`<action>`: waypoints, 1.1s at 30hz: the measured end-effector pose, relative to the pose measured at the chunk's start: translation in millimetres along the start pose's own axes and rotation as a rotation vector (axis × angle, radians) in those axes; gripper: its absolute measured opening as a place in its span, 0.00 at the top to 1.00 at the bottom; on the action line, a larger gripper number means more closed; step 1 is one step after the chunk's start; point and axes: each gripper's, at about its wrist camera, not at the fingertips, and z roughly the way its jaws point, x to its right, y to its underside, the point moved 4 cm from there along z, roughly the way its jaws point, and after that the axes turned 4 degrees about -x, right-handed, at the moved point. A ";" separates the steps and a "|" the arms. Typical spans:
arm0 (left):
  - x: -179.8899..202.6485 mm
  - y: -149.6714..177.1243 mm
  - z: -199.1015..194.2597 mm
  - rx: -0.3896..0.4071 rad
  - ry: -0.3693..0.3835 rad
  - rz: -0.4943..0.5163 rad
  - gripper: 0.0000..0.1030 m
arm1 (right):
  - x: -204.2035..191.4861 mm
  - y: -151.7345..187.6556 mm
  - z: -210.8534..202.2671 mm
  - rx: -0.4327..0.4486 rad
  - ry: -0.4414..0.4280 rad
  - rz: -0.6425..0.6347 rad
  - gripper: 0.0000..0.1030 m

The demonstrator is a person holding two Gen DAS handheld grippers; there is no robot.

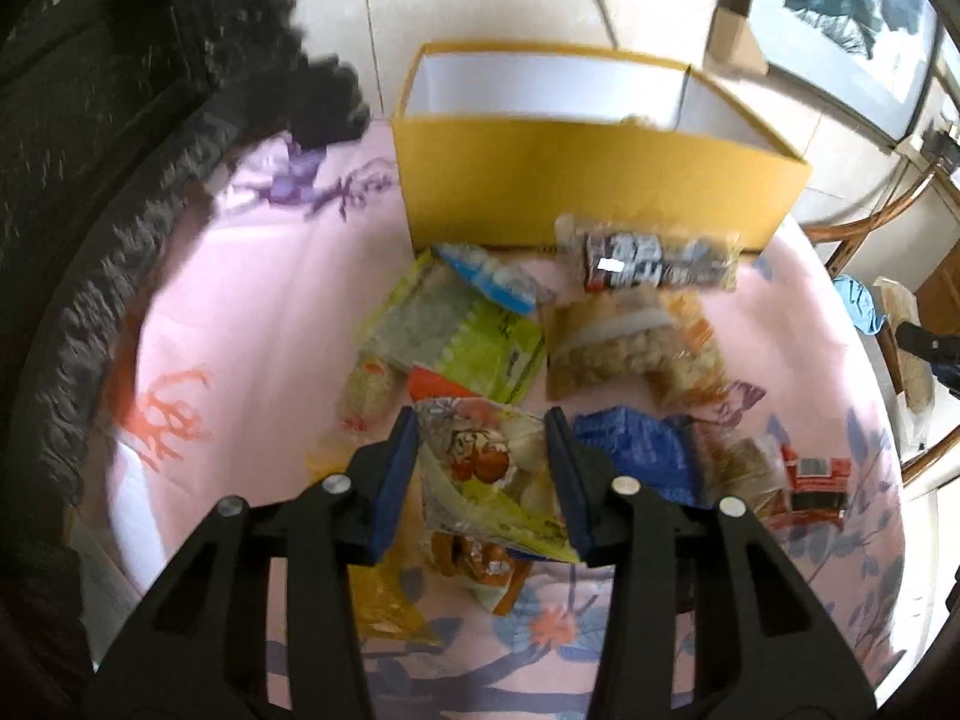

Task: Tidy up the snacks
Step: 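Carry both bags over the yellow box with both grippers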

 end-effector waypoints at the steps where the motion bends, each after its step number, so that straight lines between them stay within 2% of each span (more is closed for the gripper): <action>1: 1.6 -4.0 -9.8 0.022 0.006 0.013 0.58 | -0.9 0.2 -3.2 0.002 0.000 0.000 0.73; 6: 5.8 -25.7 -36.2 0.065 0.098 0.008 0.58 | -9.5 -7.5 -31.1 0.051 0.009 -0.002 0.73; 8: 6.8 -35.2 -38.4 0.070 0.108 0.007 0.58 | -14.2 -11.0 -44.9 0.089 0.006 -0.014 0.73; 12: 6.2 -62.1 -50.3 0.129 0.071 0.043 0.58 | -16.8 -16.0 -73.7 0.156 -0.024 0.000 0.73; 19: -2.2 -105.1 -88.0 0.264 0.042 0.037 0.58 | -7.5 -21.8 -99.5 0.214 -0.028 0.034 0.73; 22: -4.1 -111.0 -97.2 0.280 0.068 0.028 0.58 | -9.5 -23.0 -107.8 0.234 -0.028 0.022 0.73; 30: 4.3 -125.0 -104.2 0.308 0.068 0.059 0.58 | -36.1 -43.3 -124.0 0.286 -0.058 -0.058 0.73; 33: 0.4 -140.9 -102.0 0.321 0.014 0.046 0.58 | -53.7 -63.0 -127.1 0.316 -0.091 -0.099 0.73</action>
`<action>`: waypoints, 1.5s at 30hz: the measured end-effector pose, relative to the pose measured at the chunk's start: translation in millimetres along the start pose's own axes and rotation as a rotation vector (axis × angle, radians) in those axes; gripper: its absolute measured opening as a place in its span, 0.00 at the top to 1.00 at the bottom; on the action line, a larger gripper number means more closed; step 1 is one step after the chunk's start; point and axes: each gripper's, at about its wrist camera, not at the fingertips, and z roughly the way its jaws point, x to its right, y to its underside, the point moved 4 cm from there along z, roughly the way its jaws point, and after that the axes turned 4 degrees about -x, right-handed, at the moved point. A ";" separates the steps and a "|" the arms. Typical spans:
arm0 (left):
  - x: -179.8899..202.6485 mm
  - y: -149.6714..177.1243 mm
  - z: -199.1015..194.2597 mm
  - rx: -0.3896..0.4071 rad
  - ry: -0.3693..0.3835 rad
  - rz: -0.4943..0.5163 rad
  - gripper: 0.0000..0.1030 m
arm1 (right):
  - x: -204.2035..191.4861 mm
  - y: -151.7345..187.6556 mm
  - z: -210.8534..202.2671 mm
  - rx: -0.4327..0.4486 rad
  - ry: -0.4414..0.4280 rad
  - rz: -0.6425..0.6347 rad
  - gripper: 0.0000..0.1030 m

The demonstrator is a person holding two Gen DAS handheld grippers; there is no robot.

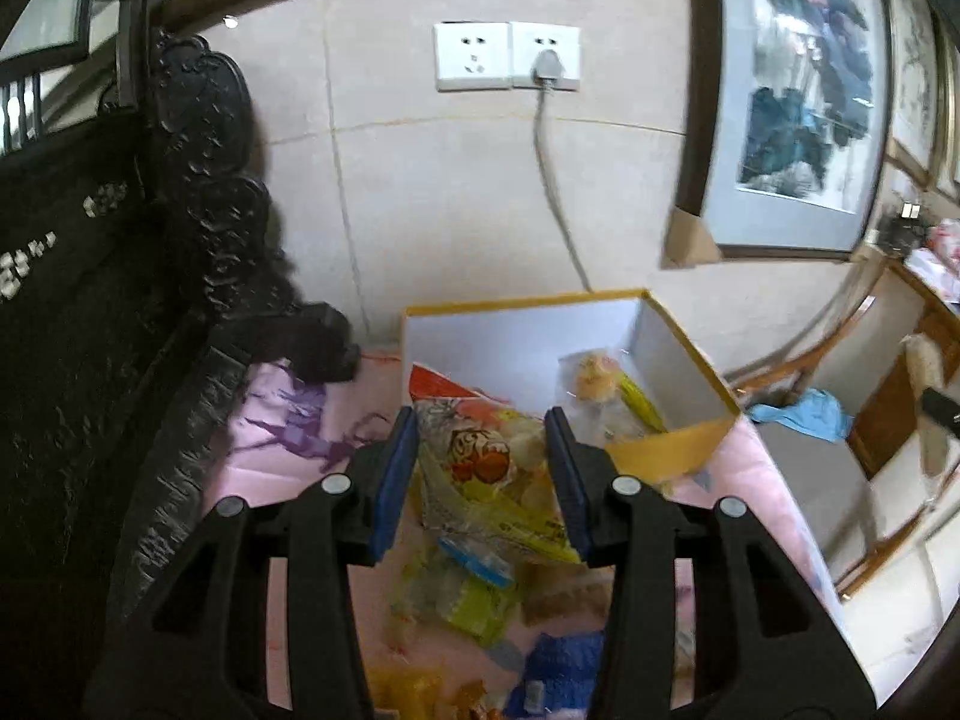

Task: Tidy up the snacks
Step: 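Carry both bags over the yellow box with both grippers, then open both grippers to drop the two bags into the yellow box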

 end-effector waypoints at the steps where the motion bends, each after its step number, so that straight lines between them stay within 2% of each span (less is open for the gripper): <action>1: -0.5 -4.3 1.9 0.002 -0.015 0.003 0.58 | -4.0 -5.3 1.3 0.009 -0.010 -0.010 0.73; 9: -3.4 -47.0 38.2 0.024 -0.101 0.033 0.58 | -44.0 -78.1 49.7 0.057 -0.067 -0.119 0.73; 12: -4.8 -54.5 53.5 0.022 -0.113 0.041 0.58 | -57.9 -99.8 71.6 0.048 -0.070 -0.144 0.73; 16: -8.1 -61.6 71.2 -0.015 -0.090 -0.003 0.58 | -71.4 -118.2 102.9 0.023 -0.075 -0.148 0.73; 20: 0.8 -74.2 81.0 0.025 -0.107 0.046 0.58 | -80.0 -124.0 132.4 -0.002 -0.069 -0.165 0.73; 23: -4.6 -83.1 97.7 0.019 -0.088 0.000 0.58 | -82.2 -123.8 151.9 -0.026 -0.083 -0.156 0.73; 26: -10.5 -81.2 112.7 -0.023 -0.098 -0.040 0.58 | -80.0 -120.6 168.7 -0.060 -0.091 -0.139 0.73; 30: -3.8 -72.1 122.9 -0.020 -0.116 0.003 0.58 | -73.6 -112.8 188.4 -0.093 -0.076 -0.138 0.73; 34: -0.5 -64.9 147.5 -0.070 -0.092 -0.026 0.58 | -66.7 -105.4 210.2 -0.145 -0.057 -0.120 0.73; 40: 8.1 -64.3 167.9 -0.103 -0.067 -0.025 0.56 | -65.5 -101.2 227.8 -0.177 -0.058 -0.128 0.73; 41: 7.6 -65.5 169.6 -0.109 -0.053 -0.048 0.50 | -66.0 -101.5 231.4 -0.184 -0.059 -0.130 0.71; 42: 7.3 -66.8 171.9 -0.117 -0.046 -0.071 0.13 | -67.0 -101.0 235.7 -0.197 -0.058 -0.140 0.67; 43: 7.5 -66.7 172.8 -0.115 -0.061 -0.083 0.02 | -67.4 -98.8 243.4 -0.216 -0.034 -0.161 0.37; 44: 6.5 -66.1 172.1 -0.095 -0.086 -0.095 0.02 | -64.9 -97.0 248.0 -0.219 0.011 -0.163 0.01; 45: 5.8 -64.7 172.2 -0.078 -0.101 -0.090 0.02 | -60.3 -94.7 251.2 -0.215 0.067 -0.155 0.01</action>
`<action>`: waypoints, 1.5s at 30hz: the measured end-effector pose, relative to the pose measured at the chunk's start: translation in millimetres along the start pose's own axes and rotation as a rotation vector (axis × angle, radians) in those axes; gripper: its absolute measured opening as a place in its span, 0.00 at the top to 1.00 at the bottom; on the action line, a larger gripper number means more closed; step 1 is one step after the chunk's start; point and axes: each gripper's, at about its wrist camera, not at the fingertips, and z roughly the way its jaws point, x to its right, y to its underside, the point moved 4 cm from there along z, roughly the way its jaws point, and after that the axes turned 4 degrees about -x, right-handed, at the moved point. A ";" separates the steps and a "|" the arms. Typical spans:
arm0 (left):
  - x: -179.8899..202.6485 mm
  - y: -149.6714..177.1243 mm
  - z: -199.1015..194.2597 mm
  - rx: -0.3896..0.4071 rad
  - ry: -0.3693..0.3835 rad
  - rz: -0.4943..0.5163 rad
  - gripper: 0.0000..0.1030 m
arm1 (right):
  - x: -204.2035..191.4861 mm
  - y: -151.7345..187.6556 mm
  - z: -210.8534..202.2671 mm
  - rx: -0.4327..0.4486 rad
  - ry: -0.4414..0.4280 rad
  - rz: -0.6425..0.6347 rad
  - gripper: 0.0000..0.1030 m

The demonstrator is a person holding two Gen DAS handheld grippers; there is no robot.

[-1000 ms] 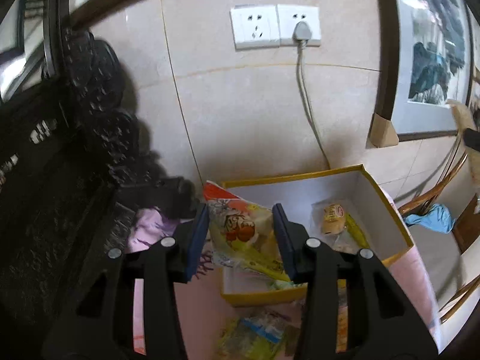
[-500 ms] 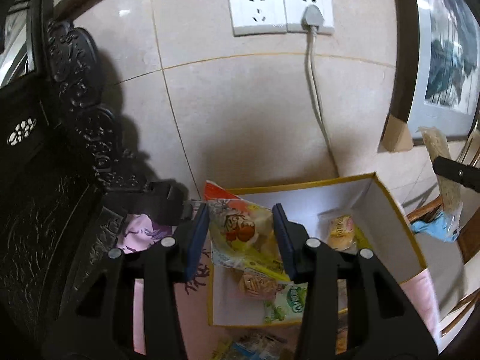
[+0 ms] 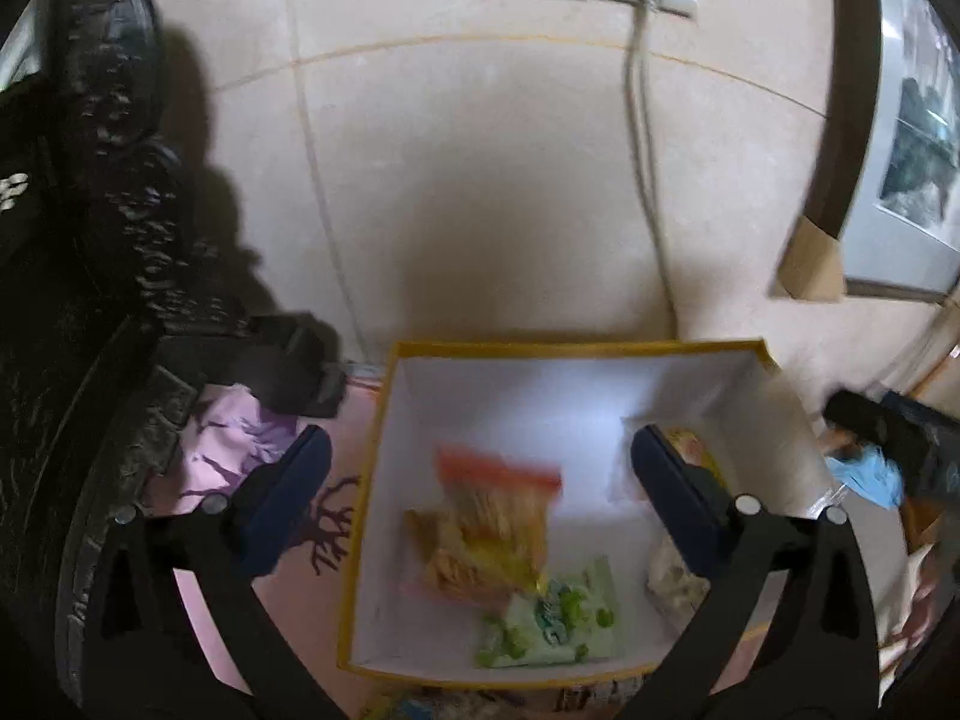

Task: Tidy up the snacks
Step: 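Open both grippers to drop the two bags into the yellow box, then grasp the red snack bag with the right gripper while the left grasps the blue bag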

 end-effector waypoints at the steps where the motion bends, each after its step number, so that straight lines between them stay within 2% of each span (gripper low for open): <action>1: -0.2 1.3 0.5 0.005 -0.006 0.008 0.02 | 2.9 5.5 0.6 -0.004 0.006 0.009 0.01; 4: -4.8 11.6 -0.3 -0.001 -0.002 0.005 0.02 | 6.3 21.1 -15.4 -0.005 -0.038 0.019 0.01; 7: -10.0 28.1 -4.6 -0.047 0.003 0.012 0.02 | 8.5 46.3 -49.0 0.024 -0.006 -0.036 0.01; 9: -13.5 46.9 -12.6 -0.076 0.001 0.034 0.02 | 10.1 78.2 -72.8 0.058 0.011 -0.095 0.01; 13: -21.4 87.5 -34.4 -0.123 -0.007 0.069 0.02 | 22.5 157.8 -80.7 -0.059 -0.006 -0.148 0.01; 15: -23.9 115.3 -46.9 -0.161 0.017 0.085 0.02 | 38.4 210.9 -78.4 -0.168 -0.035 -0.090 0.01; 17: -27.2 139.6 -56.7 -0.203 0.013 0.107 0.02 | 65.6 275.5 -80.3 -0.280 -0.035 0.054 0.01; 20: -35.8 175.9 -79.8 -0.213 -0.059 0.144 0.02 | 106.3 354.3 -99.4 -0.352 0.004 0.287 0.01; 22: -39.8 192.7 -90.4 -0.227 -0.069 0.157 0.02 | 116.4 379.1 -115.9 -0.340 0.016 0.317 0.01; 23: -40.9 200.7 -94.7 -0.239 -0.072 0.162 0.02 | 113.7 381.6 -121.9 -0.332 0.009 0.291 0.01; 25: -41.9 215.0 -103.4 -0.260 -0.075 0.177 0.02 | 99.8 376.7 -133.8 -0.299 0.033 0.137 0.01; 28: -38.0 231.1 -120.2 -0.258 -0.113 0.244 0.02 | 66.2 367.9 -139.5 -0.283 0.093 -0.177 0.01; 31: -33.8 241.1 -139.7 -0.222 -0.119 0.293 0.02 | 41.6 384.2 -139.2 -0.336 0.045 -0.412 0.01; 35: -28.5 253.3 -163.4 -0.181 -0.071 0.309 0.02 | 24.5 413.6 -135.3 -0.425 0.020 -0.661 0.01; 38: -20.2 266.7 -164.3 -0.202 -0.047 0.344 0.02 | 18.3 418.4 -126.5 -0.457 -0.023 -0.727 0.01; 40: -7.1 276.8 -159.8 -0.232 -0.013 0.406 0.02 | 14.3 415.1 -122.4 -0.474 -0.058 -0.760 0.01; 42: 6.0 286.6 -152.8 -0.247 -0.009 0.502 0.02 | 7.9 409.1 -119.9 -0.450 -0.068 -0.847 0.01; 45: 26.9 306.7 -138.0 -0.253 -0.036 0.730 0.02 | 3.2 399.0 -113.1 -0.421 -0.082 -0.932 0.01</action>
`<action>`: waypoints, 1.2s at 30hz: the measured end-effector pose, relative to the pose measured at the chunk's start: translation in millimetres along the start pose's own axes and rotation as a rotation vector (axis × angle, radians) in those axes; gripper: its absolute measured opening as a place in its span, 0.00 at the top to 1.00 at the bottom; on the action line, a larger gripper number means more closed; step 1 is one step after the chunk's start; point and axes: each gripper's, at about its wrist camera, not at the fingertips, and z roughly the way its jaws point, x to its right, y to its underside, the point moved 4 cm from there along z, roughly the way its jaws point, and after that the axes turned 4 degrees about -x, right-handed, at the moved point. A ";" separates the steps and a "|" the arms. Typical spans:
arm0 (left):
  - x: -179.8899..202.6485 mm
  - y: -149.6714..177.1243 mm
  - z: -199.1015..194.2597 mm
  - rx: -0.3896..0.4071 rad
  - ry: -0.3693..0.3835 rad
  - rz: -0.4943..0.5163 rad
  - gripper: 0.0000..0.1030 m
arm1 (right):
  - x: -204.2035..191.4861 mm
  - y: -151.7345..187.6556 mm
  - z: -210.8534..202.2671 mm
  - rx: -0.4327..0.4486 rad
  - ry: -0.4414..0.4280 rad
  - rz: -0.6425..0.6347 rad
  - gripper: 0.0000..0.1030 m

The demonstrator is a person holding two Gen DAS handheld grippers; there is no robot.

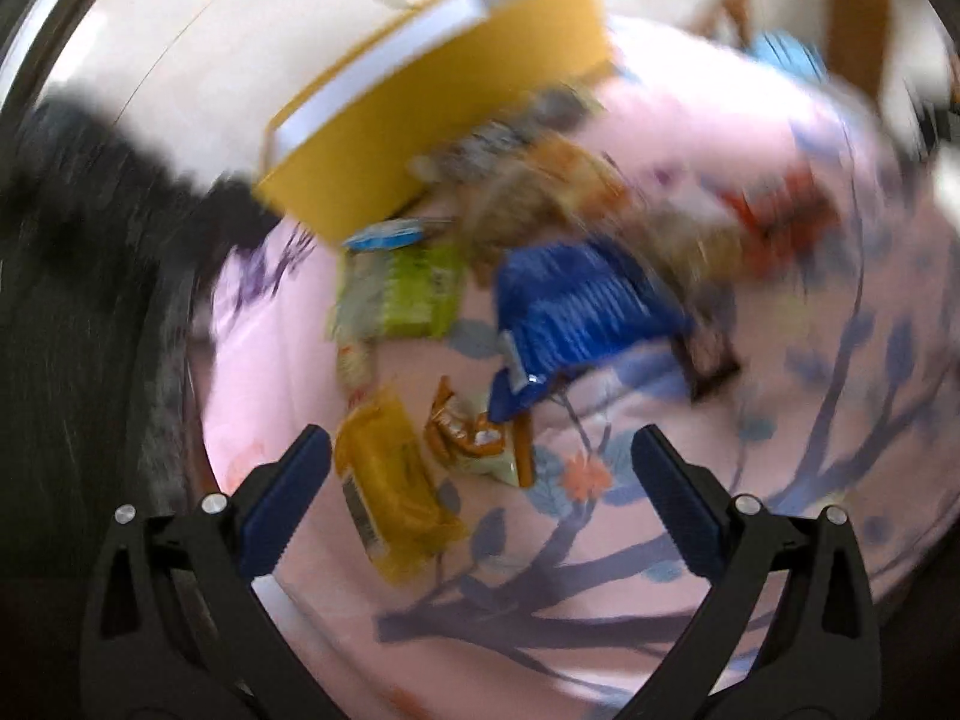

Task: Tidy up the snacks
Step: 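Grasp the red snack bag with the right gripper while the left grasps the blue bag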

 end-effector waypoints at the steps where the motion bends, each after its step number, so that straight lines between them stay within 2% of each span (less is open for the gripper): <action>1: 9.7 -0.7 4.3 0.008 -0.016 0.078 0.02 | 4.1 -4.4 2.3 0.008 0.007 -0.011 0.01; 3: 22.7 -2.4 6.4 0.034 -0.022 0.163 0.02 | 13.0 -12.3 9.0 0.011 -0.004 0.003 0.01; 7: 44.7 -4.8 14.1 0.059 0.072 0.219 0.02 | 23.3 -20.1 24.0 0.024 -0.019 0.046 0.01; 9: 48.7 -6.4 27.2 0.040 0.079 0.206 0.02 | 24.6 -27.0 37.3 0.016 -0.010 0.060 0.01; 10: 51.3 -7.5 36.7 0.020 0.095 0.197 0.02 | 26.7 -28.7 39.3 0.035 -0.033 0.075 0.01; 11: 51.2 -8.6 40.9 0.028 0.115 0.173 0.02 | 29.5 -31.0 42.0 0.053 -0.051 0.102 0.01; 12: 49.7 -10.2 38.9 0.070 0.141 0.142 0.02 | 32.6 -32.9 44.9 0.061 -0.074 0.134 0.01; 13: 50.1 -11.6 44.9 0.051 0.176 0.132 0.02 | 35.6 -35.0 46.9 0.067 -0.090 0.165 0.01; 18: 41.0 -11.9 53.9 0.076 0.270 0.035 0.02 | 33.8 -41.5 47.6 0.081 -0.086 0.156 0.01; 19: 39.5 -11.5 54.5 0.070 0.300 0.023 0.07 | 33.6 -42.6 47.7 0.073 -0.085 0.165 0.01; 20: 40.2 -11.1 53.5 0.068 0.315 0.023 0.10 | 32.9 -44.0 46.0 0.060 -0.084 0.176 0.11; 21: 41.5 -10.2 50.0 0.072 0.325 0.033 0.21 | 31.7 -45.4 40.5 0.059 -0.074 0.188 0.40; 22: 42.5 -8.5 44.9 0.079 0.322 0.039 0.44 | 31.9 -46.2 35.8 0.063 -0.068 0.208 0.61; 23: 42.2 -5.8 40.9 0.088 0.288 0.038 0.57 | 30.9 -51.4 33.6 0.063 -0.061 0.229 0.92; 24: 42.7 -3.0 38.8 0.093 0.260 0.036 0.80 | 29.1 -48.7 29.6 0.069 -0.028 0.253 0.92; 25: 42.2 2.4 38.9 0.084 0.230 0.018 0.88 | 27.3 -46.8 28.9 0.079 -0.027 0.260 0.93; 27: 35.8 7.4 40.6 0.048 0.259 -0.060 0.94 | 21.0 -41.2 29.9 0.079 -0.055 0.295 0.94; 29: 32.4 9.6 35.1 0.059 0.279 -0.106 0.94 | 13.7 -36.8 26.3 0.088 -0.075 0.330 0.94; 32: 31.4 8.1 26.1 0.089 0.300 -0.128 0.95 | 9.2 -33.2 14.5 0.117 -0.067 0.367 0.94; 36: 35.9 6.7 29.4 0.078 0.315 -0.135 0.96 | 16.4 -28.3 -0.2 0.152 -0.055 0.429 0.97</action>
